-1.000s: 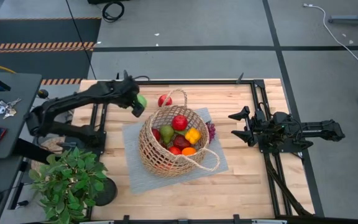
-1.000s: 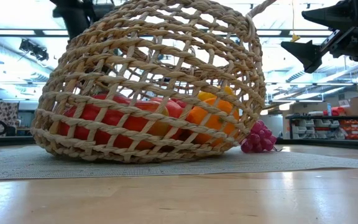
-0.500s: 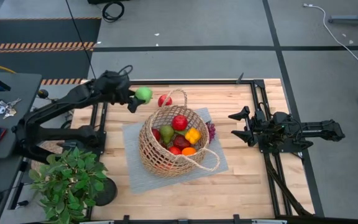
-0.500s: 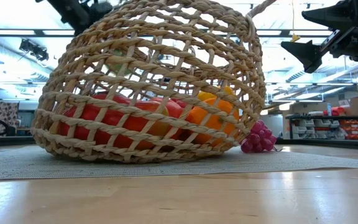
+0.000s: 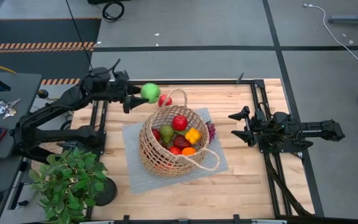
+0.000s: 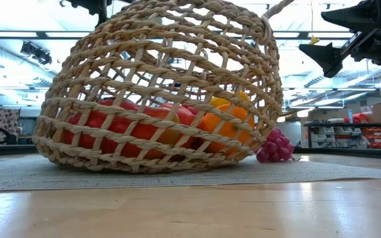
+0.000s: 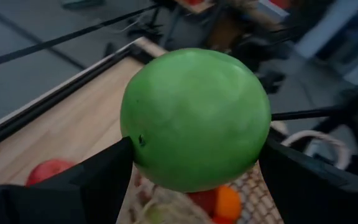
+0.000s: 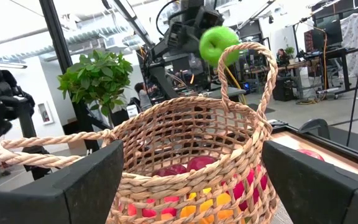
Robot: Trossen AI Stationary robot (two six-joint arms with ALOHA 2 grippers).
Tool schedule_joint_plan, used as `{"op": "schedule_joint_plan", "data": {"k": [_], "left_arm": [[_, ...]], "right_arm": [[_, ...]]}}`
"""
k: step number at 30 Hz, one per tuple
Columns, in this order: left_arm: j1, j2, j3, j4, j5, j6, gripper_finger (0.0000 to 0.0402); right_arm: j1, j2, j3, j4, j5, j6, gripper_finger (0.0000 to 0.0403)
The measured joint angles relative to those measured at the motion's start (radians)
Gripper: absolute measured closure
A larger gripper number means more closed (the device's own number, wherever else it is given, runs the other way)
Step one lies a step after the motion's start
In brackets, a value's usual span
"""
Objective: Build produce basket
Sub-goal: Put the green apple into the basket
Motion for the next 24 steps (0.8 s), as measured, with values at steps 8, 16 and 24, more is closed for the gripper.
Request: {"op": "schedule_joint_plan", "data": {"k": [8, 16, 24], "left_arm": [[0.0, 0.0, 0.0, 0.125, 0.159, -0.013, 0.007], [0.0, 0.0, 0.0, 0.181, 0.239, -0.059, 0.007], [-0.091, 0.033, -0.001, 0.345, 0.23, -0.042, 0.007]], "right_arm": [[0.0, 0.0, 0.0, 0.0, 0.0, 0.0, 0.0018], [0.0, 0.0, 0.0, 0.0, 0.0, 0.0, 0.0018], [0.0, 0.0, 0.0, 0.0, 0.0, 0.0, 0.0018]]}}
